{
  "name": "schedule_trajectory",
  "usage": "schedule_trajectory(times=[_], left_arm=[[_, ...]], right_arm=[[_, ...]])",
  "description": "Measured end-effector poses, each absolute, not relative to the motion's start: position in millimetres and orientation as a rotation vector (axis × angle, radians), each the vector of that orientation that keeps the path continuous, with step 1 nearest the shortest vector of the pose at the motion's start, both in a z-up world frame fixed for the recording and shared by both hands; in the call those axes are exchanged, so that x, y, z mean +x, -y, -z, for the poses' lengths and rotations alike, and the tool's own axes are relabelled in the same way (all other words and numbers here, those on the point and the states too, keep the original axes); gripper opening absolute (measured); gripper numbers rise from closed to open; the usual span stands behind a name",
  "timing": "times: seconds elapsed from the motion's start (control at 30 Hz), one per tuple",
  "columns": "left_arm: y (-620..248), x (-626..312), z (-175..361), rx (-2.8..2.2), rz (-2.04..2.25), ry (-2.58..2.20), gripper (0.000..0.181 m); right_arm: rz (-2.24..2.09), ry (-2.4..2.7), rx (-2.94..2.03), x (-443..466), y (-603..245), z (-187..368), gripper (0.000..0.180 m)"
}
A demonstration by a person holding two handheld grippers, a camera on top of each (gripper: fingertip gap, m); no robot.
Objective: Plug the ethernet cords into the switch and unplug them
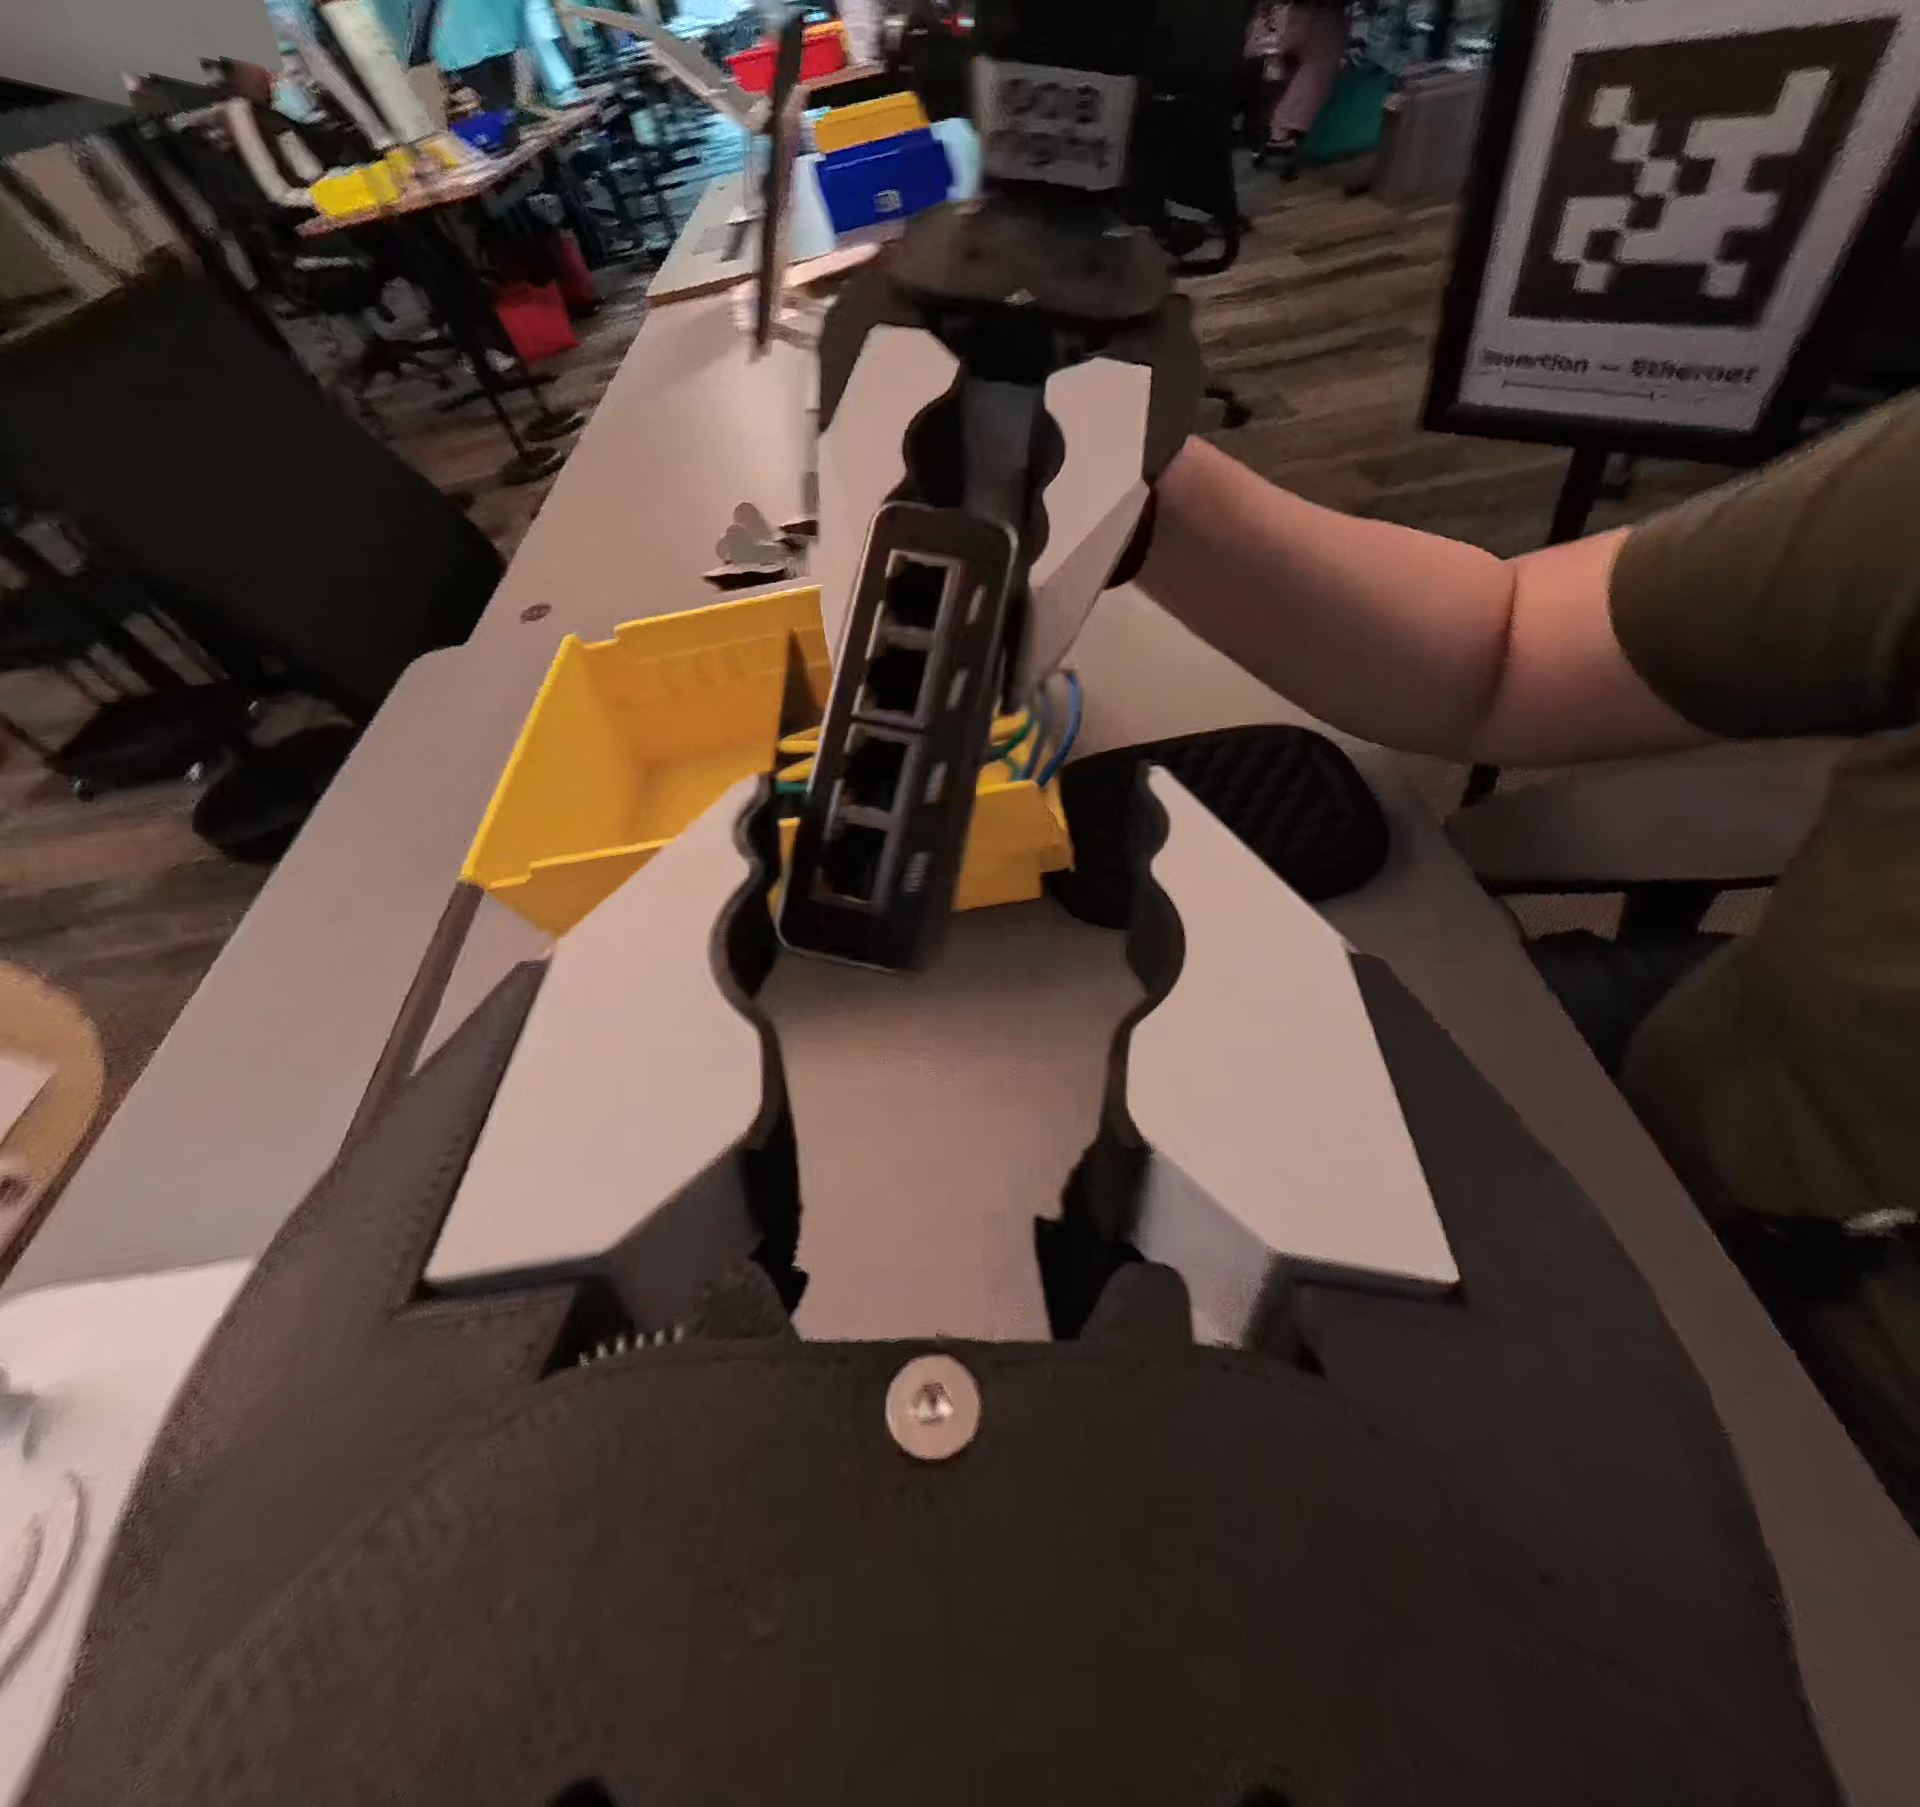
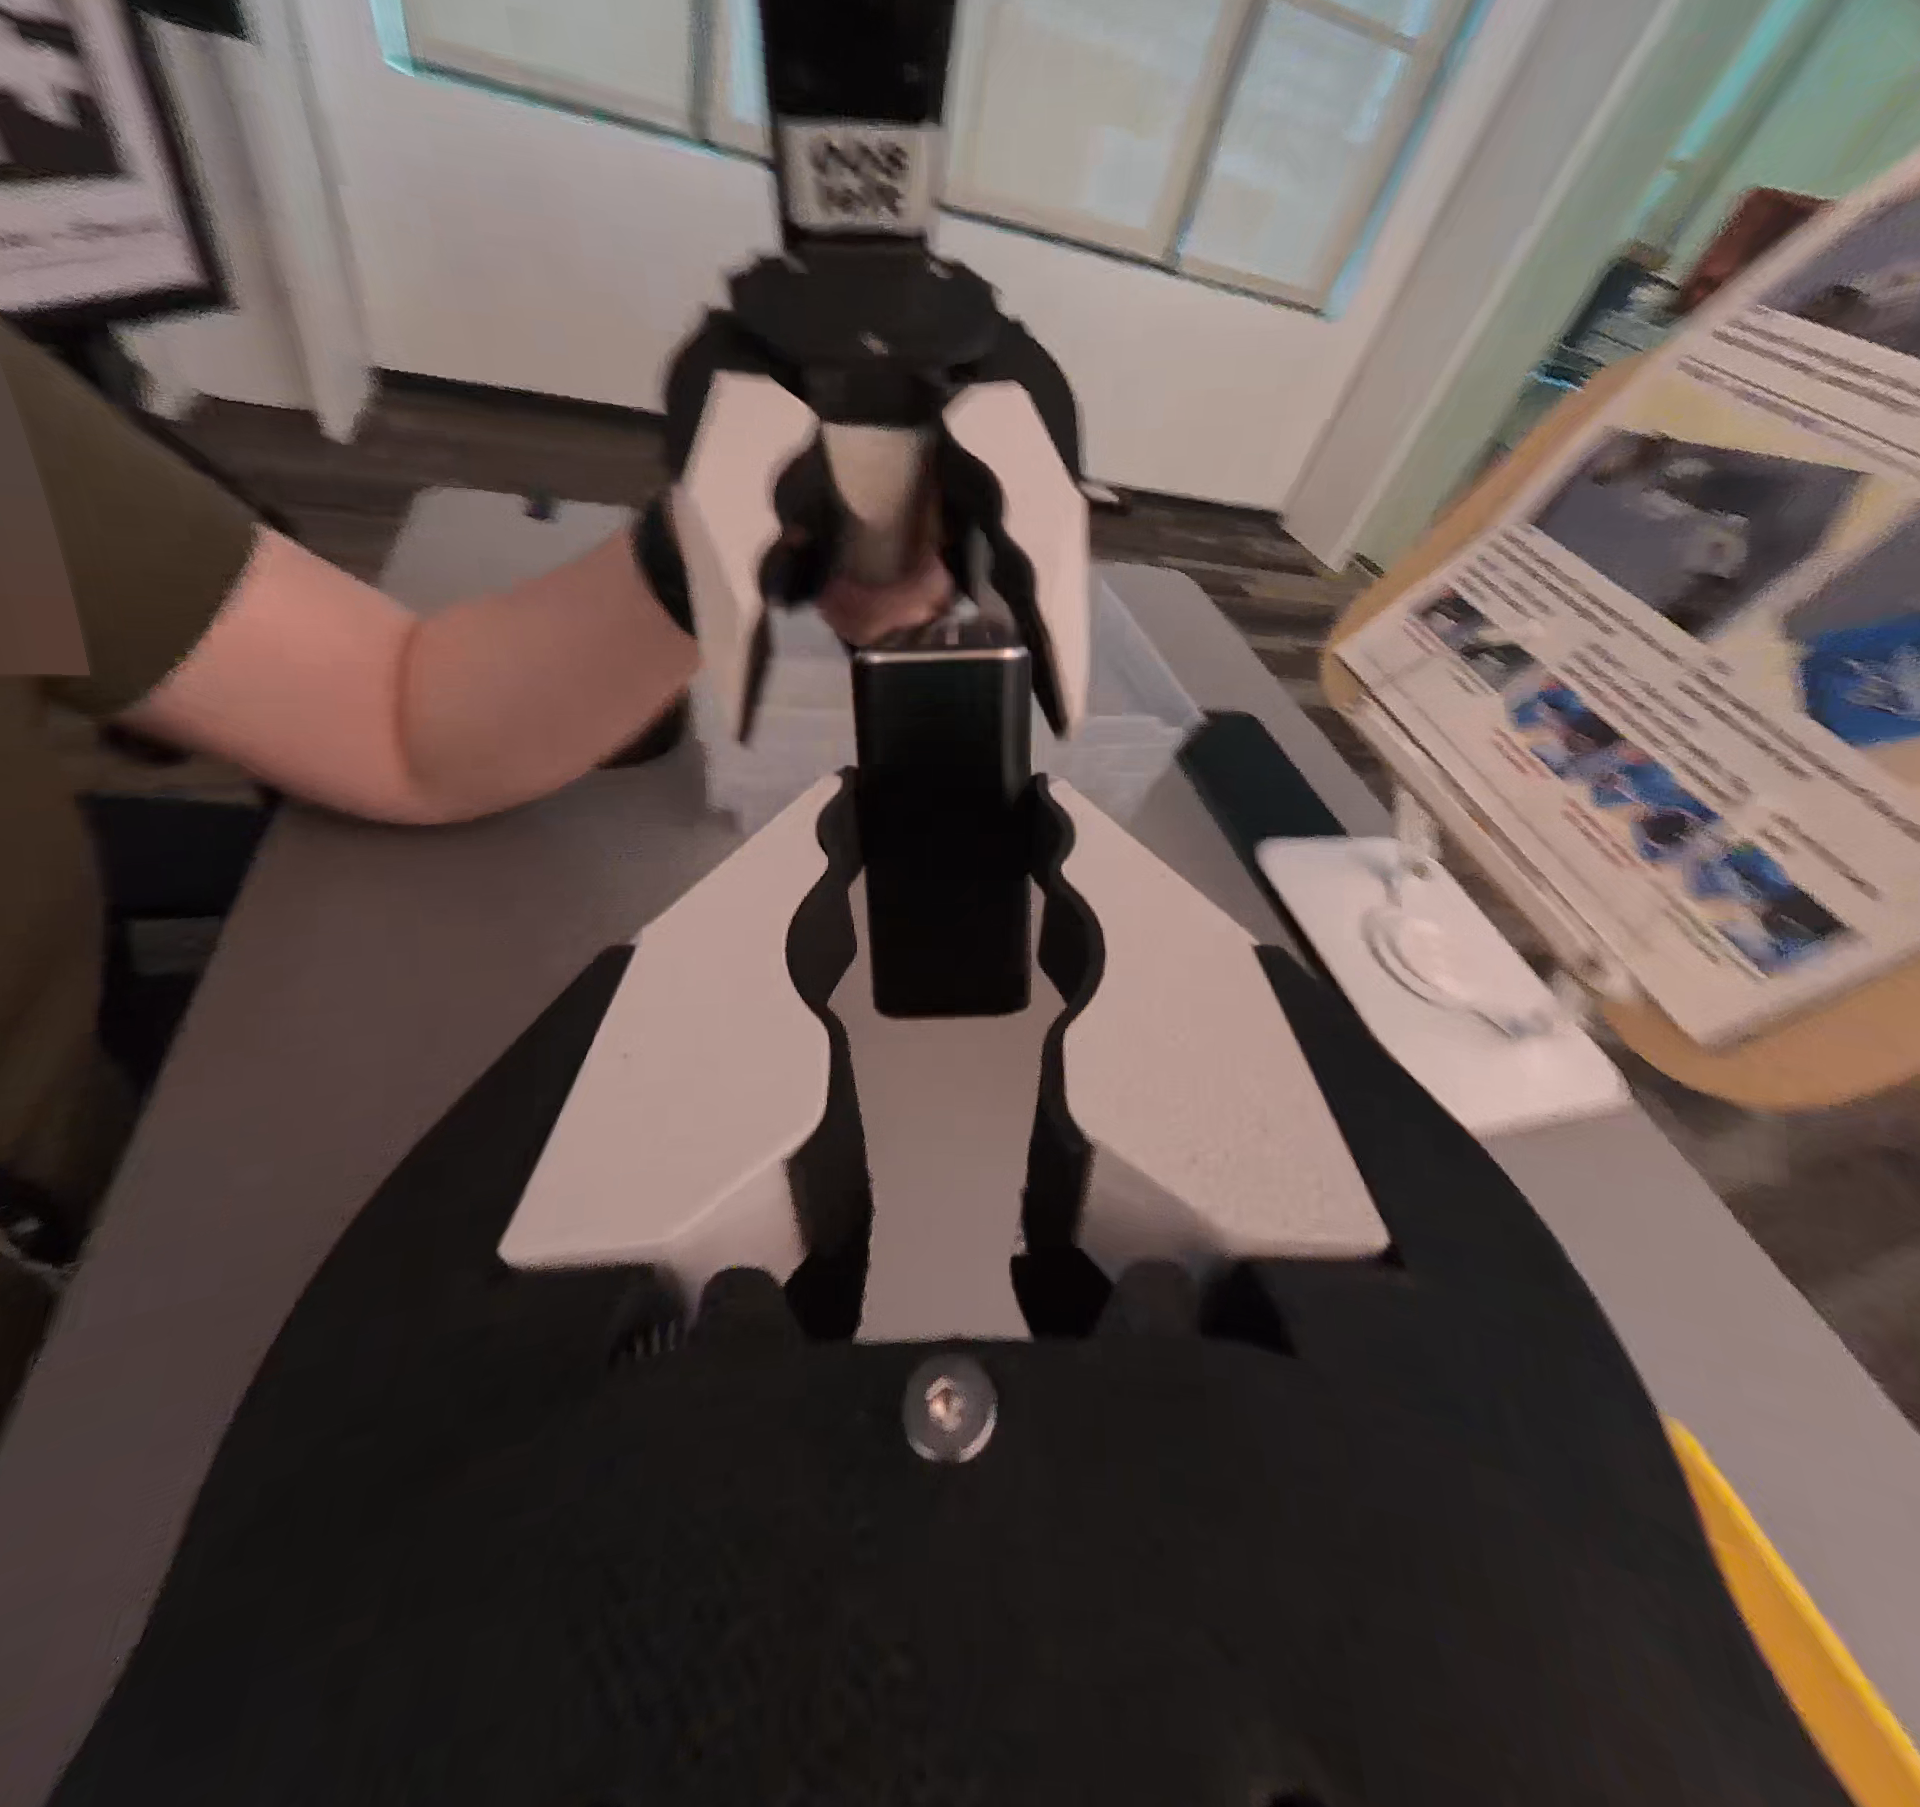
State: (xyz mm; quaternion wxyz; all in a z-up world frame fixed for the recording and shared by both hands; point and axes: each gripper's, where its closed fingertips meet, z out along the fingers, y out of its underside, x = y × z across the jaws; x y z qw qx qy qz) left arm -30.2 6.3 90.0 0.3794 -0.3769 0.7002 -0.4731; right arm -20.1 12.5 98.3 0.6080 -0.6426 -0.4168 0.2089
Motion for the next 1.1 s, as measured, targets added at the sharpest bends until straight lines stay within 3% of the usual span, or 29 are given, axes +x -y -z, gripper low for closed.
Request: schedule_trajectory(times=[0.17,0.37,0.57,0.7,0.83,0.97,1.1], left_arm=[[-46,-45,-109,-1.114,1.28,-1.602,0.072],[-64,-58,-119,-1.164,1.275,-1.511,0.065],[-64,-57,-115,-1.164,1.196,-1.533,0.064],[-64,-54,-110,-1.172,1.159,-1.556,0.064],[-64,-52,-107,-1.185,1.134,-1.573,0.065],[-67,-52,-106,-1.211,1.102,-1.558,0.073],[-86,-61,-111,-1.284,0.972,-1.475,0.079]], right_arm=[[-0.188,0.608,-1.915,109,-74,-70,0.03],[-0.408,-0.055,-2.332,245,-117,8,0.029],[-0.632,-0.529,-2.283,271,-143,66,0.03],[-0.674,-0.555,-2.404,261,-136,107,0.031],[-0.659,-0.559,-2.45,270,-128,111,0.031],[-0.45,-0.464,-2.563,294,-111,109,0.043],[-0.28,-0.282,-2.347,307,-109,38,0.048]])
